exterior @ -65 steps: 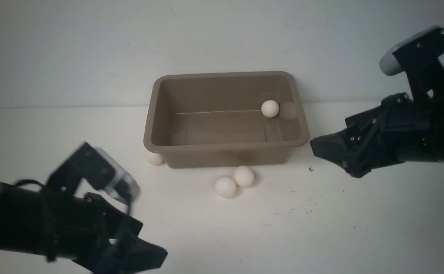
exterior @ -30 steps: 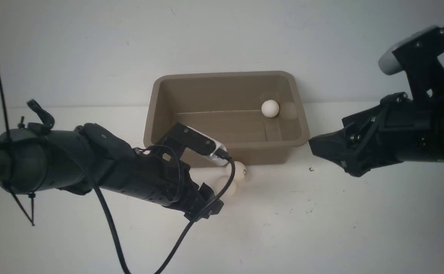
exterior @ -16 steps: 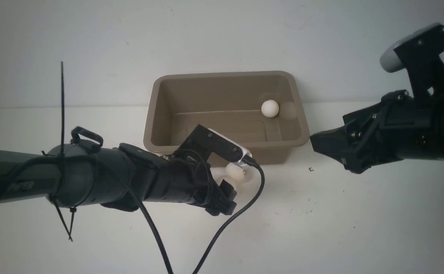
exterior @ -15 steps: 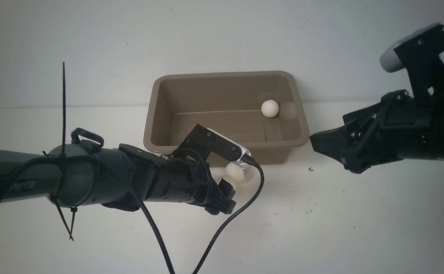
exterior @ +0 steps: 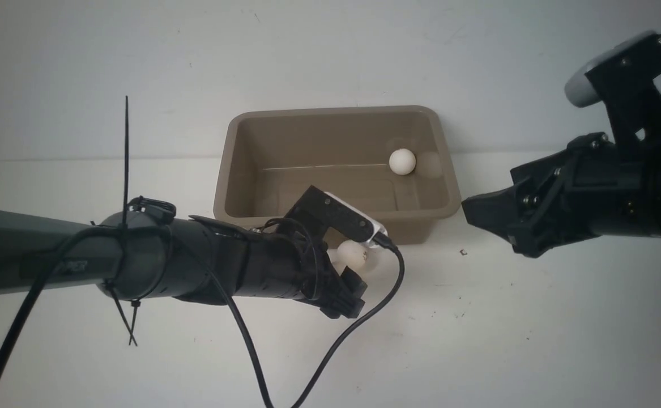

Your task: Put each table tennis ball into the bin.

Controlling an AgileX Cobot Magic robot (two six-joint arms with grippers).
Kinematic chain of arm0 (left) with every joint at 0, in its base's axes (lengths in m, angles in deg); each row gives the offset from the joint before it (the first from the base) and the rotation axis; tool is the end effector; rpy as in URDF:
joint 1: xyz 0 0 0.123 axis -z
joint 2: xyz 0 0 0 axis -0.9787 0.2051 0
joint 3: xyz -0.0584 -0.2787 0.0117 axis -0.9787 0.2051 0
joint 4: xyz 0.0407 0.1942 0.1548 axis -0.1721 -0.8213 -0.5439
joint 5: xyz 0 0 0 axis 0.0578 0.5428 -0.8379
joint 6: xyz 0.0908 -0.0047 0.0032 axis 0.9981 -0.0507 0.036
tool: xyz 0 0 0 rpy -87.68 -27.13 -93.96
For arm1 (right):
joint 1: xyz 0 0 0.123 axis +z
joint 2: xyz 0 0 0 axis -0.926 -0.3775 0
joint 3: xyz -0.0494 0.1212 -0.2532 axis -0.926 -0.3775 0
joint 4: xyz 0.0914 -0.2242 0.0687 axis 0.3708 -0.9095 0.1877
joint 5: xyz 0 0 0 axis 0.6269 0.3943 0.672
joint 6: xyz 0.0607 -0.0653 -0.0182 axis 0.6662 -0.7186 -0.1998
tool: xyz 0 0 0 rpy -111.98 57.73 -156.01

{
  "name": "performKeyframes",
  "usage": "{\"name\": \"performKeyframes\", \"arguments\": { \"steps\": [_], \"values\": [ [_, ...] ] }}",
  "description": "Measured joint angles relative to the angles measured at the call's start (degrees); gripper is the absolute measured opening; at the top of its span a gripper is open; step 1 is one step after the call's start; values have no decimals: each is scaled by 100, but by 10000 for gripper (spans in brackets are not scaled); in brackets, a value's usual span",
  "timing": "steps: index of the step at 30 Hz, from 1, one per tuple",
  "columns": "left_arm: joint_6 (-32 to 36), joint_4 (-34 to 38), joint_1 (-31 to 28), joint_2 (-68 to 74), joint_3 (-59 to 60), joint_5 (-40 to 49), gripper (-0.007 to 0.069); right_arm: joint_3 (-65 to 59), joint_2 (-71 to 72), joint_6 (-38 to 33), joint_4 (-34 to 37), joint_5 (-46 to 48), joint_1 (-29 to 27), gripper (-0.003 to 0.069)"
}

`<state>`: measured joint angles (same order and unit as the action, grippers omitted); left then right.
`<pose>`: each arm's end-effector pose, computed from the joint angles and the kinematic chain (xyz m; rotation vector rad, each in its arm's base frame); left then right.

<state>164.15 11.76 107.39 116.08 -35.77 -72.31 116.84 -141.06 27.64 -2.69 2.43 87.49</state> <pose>0.3282 -0.2000 0.1395 0.7818 2.2637 -0.3849 0.2315 0.1168 0.3114 -0.7672 2.1192 0.4923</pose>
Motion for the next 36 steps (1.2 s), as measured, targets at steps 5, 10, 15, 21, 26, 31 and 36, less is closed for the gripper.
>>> {"name": "performKeyframes", "arguments": {
  "steps": [5, 10, 15, 21, 26, 31, 36],
  "values": [
    [-20, 0, 0, 82, -13, -67, 451, 0, 0, 0, 0, 0, 0, 514],
    [-26, 6, 0, 82, -13, -204, 289, 0, 0, -26, 0, 0, 0, 514],
    [-251, 6, 23, 40, 0, 169, 300, 0, 0, -132, 12, -22, 0, 514],
    [-493, 1, 320, -529, 278, 260, 300, 0, 0, -156, 14, -48, 0, 514],
    [-356, -81, 654, -1497, 618, 321, 300, 0, 0, -156, 19, -48, 0, 514],
    [177, -30, 220, -1753, 224, -48, 300, 0, 0, -156, 72, -48, 0, 514],
    [762, -12, -572, -1484, -252, -130, 300, 0, 0, -160, 122, -43, 0, 514]
  ]
}}
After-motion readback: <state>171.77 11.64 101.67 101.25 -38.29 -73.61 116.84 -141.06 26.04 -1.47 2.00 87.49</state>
